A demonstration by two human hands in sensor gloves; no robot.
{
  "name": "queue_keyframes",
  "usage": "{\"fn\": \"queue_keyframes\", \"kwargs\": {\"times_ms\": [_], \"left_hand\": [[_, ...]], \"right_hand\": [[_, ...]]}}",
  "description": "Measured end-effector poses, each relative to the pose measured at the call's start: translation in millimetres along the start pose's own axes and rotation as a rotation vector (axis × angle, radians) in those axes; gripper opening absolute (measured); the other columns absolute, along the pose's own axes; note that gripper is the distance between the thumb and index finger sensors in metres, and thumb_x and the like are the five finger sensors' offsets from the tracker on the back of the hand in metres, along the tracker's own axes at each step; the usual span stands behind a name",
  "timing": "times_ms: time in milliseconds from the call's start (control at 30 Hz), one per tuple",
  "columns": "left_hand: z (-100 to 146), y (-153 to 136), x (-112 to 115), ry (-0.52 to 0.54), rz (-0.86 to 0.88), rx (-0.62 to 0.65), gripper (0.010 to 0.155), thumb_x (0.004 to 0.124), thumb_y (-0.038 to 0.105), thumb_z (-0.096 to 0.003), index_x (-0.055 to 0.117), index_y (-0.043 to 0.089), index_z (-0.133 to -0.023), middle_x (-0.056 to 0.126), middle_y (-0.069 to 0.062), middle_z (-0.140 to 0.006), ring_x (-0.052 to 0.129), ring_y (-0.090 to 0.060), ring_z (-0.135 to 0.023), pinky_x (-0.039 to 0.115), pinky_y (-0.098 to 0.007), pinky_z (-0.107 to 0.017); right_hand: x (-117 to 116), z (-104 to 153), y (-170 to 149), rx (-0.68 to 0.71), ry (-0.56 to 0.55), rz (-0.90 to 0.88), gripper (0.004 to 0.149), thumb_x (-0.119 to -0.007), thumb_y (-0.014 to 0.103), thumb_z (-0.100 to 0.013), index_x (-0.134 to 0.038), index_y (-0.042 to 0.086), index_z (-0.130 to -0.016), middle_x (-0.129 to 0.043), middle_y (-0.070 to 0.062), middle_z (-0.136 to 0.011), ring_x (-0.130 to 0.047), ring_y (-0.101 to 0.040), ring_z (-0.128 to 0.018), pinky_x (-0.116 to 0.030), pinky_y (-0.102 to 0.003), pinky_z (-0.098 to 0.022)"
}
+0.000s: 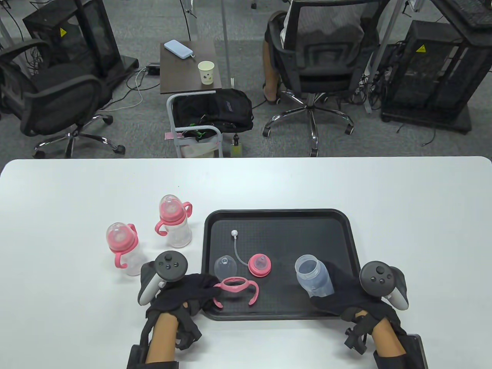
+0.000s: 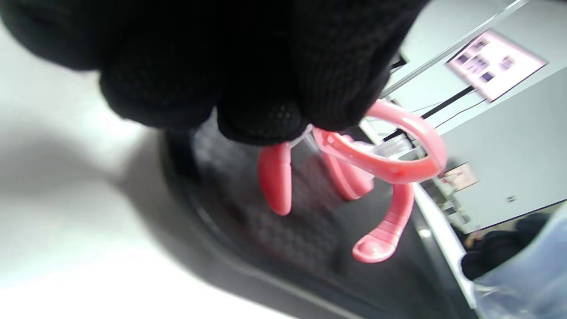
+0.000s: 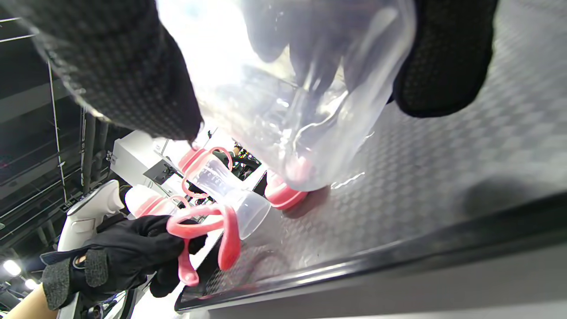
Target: Assemble baby bottles from components
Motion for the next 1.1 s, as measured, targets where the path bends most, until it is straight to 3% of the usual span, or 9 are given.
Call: {"fn": "queue_keyframes", "kwargs": {"times_ms": [233,433,767,1100], "left_hand": [[21.3,34.3,-14.7,0.144,0.105,0.250,0.050,0.089,0.047,-0.0492,0.088,0.024,-0.094,0.105,0.009,-0.059,0.106,-0.022,-0.038,0.090,-0.040,-0.030],[23.6,68.1,-18.4,0.210,0.217,0.412,0.050,0.089,0.046,-0.0494,0.087,0.024,-0.094,0.105,0.009,-0.060,0.106,-0.023,-0.040,0.091,-0.040,-0.031],[0.4,114.8,9.9,0.146,0.243,0.505,0.050,0.088,0.046,-0.0495,0.087,0.024,-0.095,0.106,0.009,-0.061,0.107,-0.022,-0.041,0.092,-0.039,-0.031],[-10.7,115.8,31.6,0.069,0.185,0.476,0.050,0.088,0.046,-0.0499,0.086,0.024,-0.095,0.106,0.010,-0.061,0.108,-0.022,-0.043,0.094,-0.039,-0.032]], "right_hand": [[2.0,0.6,-1.5,0.000,0.004,-0.020,0.093,-0.099,0.047,-0.046,-0.045,0.005,-0.109,-0.063,-0.027,-0.107,-0.075,-0.055,-0.093,-0.079,-0.067,-0.055],[2.6,0.5,-2.3,0.004,0.012,-0.034,0.093,-0.099,0.047,-0.046,-0.045,0.005,-0.109,-0.063,-0.027,-0.107,-0.075,-0.055,-0.093,-0.079,-0.067,-0.056],[-6.7,-3.0,4.8,0.028,0.076,-0.025,0.093,-0.100,0.046,-0.045,-0.045,0.006,-0.110,-0.063,-0.027,-0.107,-0.074,-0.055,-0.094,-0.078,-0.068,-0.056],[-16.2,-5.5,11.1,0.041,0.129,-0.016,0.093,-0.100,0.046,-0.046,-0.045,0.006,-0.110,-0.063,-0.027,-0.108,-0.073,-0.055,-0.095,-0.077,-0.068,-0.057]]}}
Point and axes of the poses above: the tracker on the back of each hand, its own y axis roughly to the thumb side, its own z axis roughly from the fingertips to the wrist, x = y × z, the point moved 2 cm from there along -z, roughly from the wrist to the fingertips
